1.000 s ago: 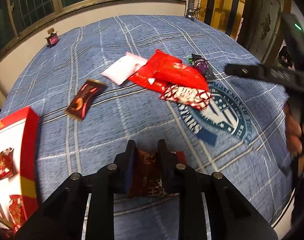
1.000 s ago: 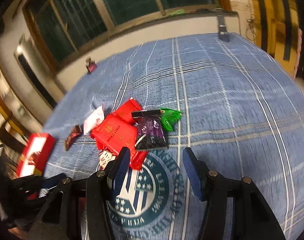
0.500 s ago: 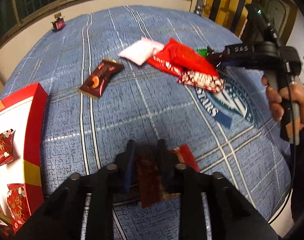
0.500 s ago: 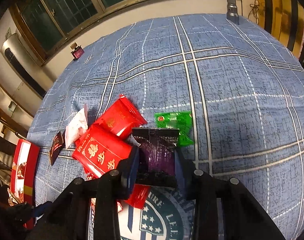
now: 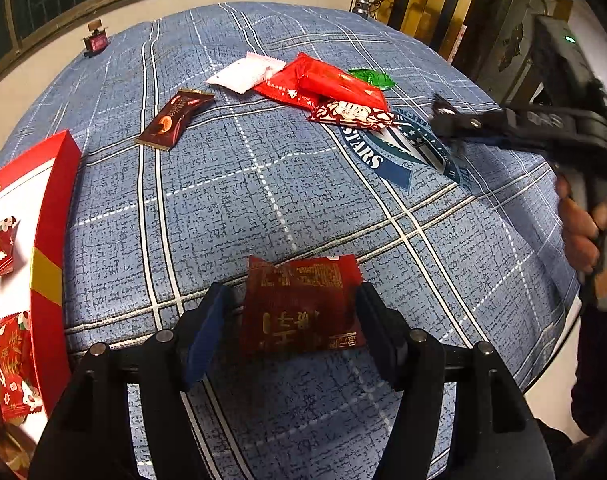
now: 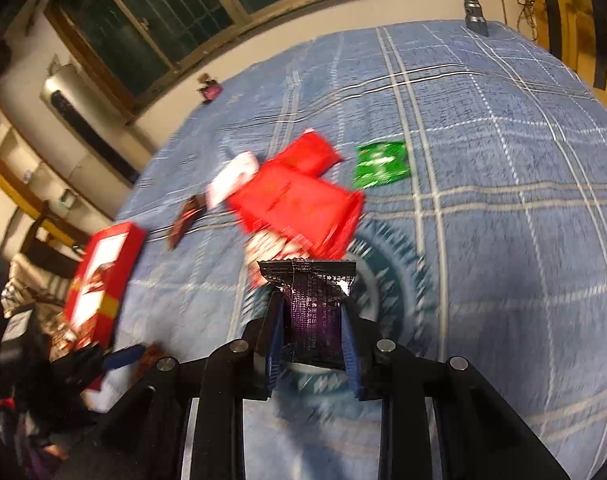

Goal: Organize snacks
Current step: 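Carry the red packet with the left tool while the right tool carries the purple packet to the tray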

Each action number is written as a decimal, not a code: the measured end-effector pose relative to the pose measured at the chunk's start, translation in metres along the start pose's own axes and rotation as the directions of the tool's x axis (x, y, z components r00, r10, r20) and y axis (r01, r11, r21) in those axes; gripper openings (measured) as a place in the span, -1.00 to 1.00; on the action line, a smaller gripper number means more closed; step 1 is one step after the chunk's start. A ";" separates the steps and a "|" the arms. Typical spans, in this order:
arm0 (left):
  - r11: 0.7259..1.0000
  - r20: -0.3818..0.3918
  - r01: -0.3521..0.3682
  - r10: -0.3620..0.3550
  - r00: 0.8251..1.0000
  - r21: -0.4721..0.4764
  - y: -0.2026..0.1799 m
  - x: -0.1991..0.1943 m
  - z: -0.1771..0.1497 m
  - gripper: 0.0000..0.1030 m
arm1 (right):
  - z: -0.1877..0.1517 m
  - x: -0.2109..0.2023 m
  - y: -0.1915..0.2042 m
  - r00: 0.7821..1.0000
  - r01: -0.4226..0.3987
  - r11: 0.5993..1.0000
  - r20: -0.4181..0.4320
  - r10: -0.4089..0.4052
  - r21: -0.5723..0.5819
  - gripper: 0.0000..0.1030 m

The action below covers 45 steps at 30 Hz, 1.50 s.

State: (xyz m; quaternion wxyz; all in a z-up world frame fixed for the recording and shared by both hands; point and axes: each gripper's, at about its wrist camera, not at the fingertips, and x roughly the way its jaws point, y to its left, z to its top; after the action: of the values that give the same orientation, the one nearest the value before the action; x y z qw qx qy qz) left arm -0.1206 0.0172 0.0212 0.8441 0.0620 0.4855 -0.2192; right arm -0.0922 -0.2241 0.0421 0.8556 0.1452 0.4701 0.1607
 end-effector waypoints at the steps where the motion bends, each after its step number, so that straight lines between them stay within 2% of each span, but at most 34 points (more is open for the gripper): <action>1: 1.000 0.008 0.000 0.000 1.000 -0.004 -0.001 0.000 0.000 0.25 | -0.007 -0.003 0.005 1.000 -0.016 1.000 0.005 0.016 -0.003 -0.48; 5: 0.998 0.036 -0.026 0.024 0.999 0.049 -0.010 0.001 -0.002 -0.24 | -0.022 -0.003 0.016 0.998 -0.056 0.998 0.002 0.056 0.000 -0.48; 8: 0.999 0.046 0.013 -0.015 0.999 0.032 -0.010 -0.003 -0.004 -0.51 | -0.032 -0.001 0.021 0.998 -0.066 0.998 0.000 0.066 0.012 -0.48; 13: 0.998 0.076 -0.022 0.017 0.997 0.057 -0.020 -0.012 -0.014 -0.54 | -0.044 0.005 0.028 0.995 -0.091 0.996 -0.028 0.091 0.014 -0.48; 22: 0.999 0.116 -0.003 0.000 0.993 0.033 -0.025 -0.029 -0.031 -0.55 | -0.065 0.015 0.047 0.993 -0.099 0.995 -0.059 0.097 -0.028 -0.48; 29: 0.998 0.182 -0.067 0.066 0.981 -0.002 -0.007 -0.053 -0.030 -0.56 | -0.065 0.014 0.077 0.992 -0.122 0.987 -0.049 0.118 -0.100 -0.48; 32: 0.995 0.214 -0.097 0.102 0.971 -0.032 0.005 -0.066 -0.030 -0.56 | -0.060 0.015 0.093 0.990 -0.139 0.981 -0.046 0.134 -0.133 -0.48; 39: 0.973 0.278 -0.185 0.218 0.936 -0.139 0.047 -0.100 -0.039 -0.56 | -0.049 0.030 0.144 0.983 -0.180 0.960 -0.063 0.171 -0.214 -0.48; 45: 0.925 0.299 -0.273 0.348 0.889 -0.263 0.097 -0.127 -0.058 -0.56 | -0.045 0.051 0.205 0.973 -0.232 0.925 -0.088 0.216 -0.301 -0.48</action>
State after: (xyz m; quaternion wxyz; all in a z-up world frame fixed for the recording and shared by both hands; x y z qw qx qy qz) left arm -0.1795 0.1622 0.0879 0.9409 0.0094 0.3367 -0.0346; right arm -0.1325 -0.0131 0.0621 0.8310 0.0579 0.4420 0.3327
